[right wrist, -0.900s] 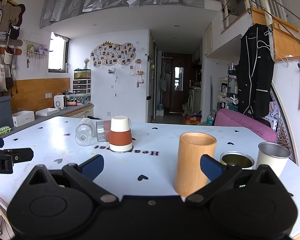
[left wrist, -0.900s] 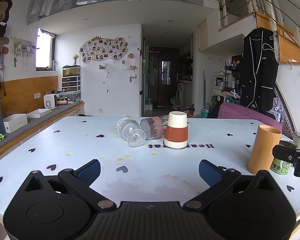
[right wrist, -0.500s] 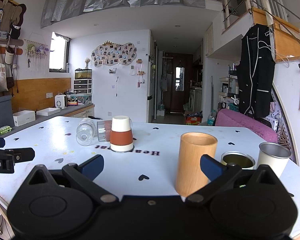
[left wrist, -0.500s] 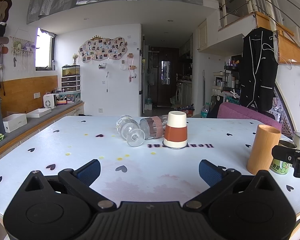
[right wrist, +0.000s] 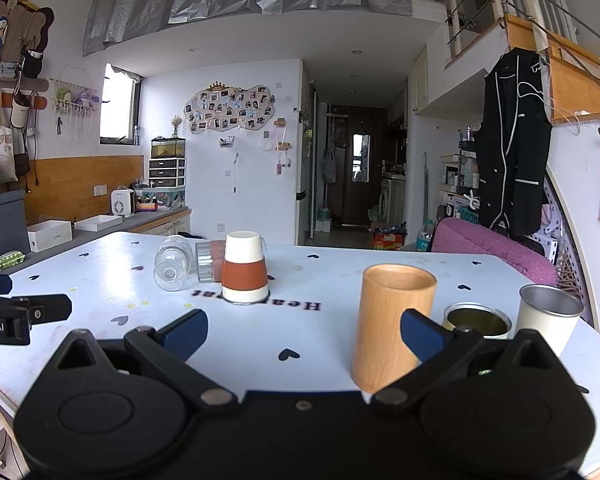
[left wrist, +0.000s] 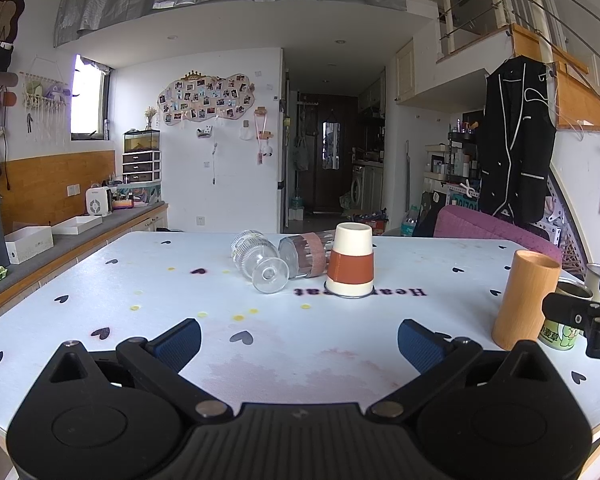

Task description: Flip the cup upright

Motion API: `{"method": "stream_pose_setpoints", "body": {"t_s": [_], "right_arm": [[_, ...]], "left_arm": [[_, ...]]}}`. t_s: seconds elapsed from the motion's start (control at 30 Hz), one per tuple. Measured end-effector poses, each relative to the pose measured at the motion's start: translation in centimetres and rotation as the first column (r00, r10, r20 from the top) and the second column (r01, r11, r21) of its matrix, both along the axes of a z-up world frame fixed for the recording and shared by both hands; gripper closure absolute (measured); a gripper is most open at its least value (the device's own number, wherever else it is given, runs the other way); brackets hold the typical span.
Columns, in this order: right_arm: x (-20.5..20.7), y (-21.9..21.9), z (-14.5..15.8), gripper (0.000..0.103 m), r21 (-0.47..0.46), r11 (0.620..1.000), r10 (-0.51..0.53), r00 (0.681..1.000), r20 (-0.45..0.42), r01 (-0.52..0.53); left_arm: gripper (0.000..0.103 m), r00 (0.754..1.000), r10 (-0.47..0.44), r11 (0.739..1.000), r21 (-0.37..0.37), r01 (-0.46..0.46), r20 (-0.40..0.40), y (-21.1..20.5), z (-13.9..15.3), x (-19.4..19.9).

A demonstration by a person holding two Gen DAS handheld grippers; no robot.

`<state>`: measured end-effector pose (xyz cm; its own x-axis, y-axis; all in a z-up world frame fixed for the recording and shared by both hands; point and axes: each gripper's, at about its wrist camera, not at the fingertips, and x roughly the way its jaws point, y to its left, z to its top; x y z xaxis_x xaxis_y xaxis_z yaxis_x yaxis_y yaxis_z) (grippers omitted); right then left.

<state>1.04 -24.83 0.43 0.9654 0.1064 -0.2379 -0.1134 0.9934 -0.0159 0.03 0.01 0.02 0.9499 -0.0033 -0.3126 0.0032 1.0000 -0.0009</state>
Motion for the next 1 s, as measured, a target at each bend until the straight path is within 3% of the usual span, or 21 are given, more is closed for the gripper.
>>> {"method": "stream_pose_setpoints", "body": {"t_s": [0.47, 0.57, 0.73, 1.0], "right_arm": [[0.0, 0.1, 0.0, 0.000, 0.002, 1.000, -0.001, 1.000, 0.001, 0.001], [-0.1, 0.3, -0.1, 0.000, 0.005, 1.000, 0.002, 1.000, 0.004, -0.002], [-0.8, 0.4, -0.4, 0.000, 0.001, 1.000, 0.024, 1.000, 0.008, -0.024], [-1.2, -0.2, -0.9, 0.000, 0.010, 1.000, 0.025, 1.000, 0.006, -0.025]], "left_arm": [[0.000, 1.000, -0.003, 1.000, -0.003, 0.003, -0.002, -0.4, -0.2, 0.4], [0.000, 1.000, -0.009, 0.999, -0.035, 0.008, -0.014, -1.4, -0.1, 1.0], [0.000, 1.000, -0.012, 0.999, -0.048, 0.012, -0.010, -1.2, 0.6, 3.3], [0.000, 0.994, -0.099, 0.992, -0.087, 0.095, -0.043, -2.4, 2.3, 10.2]]}}
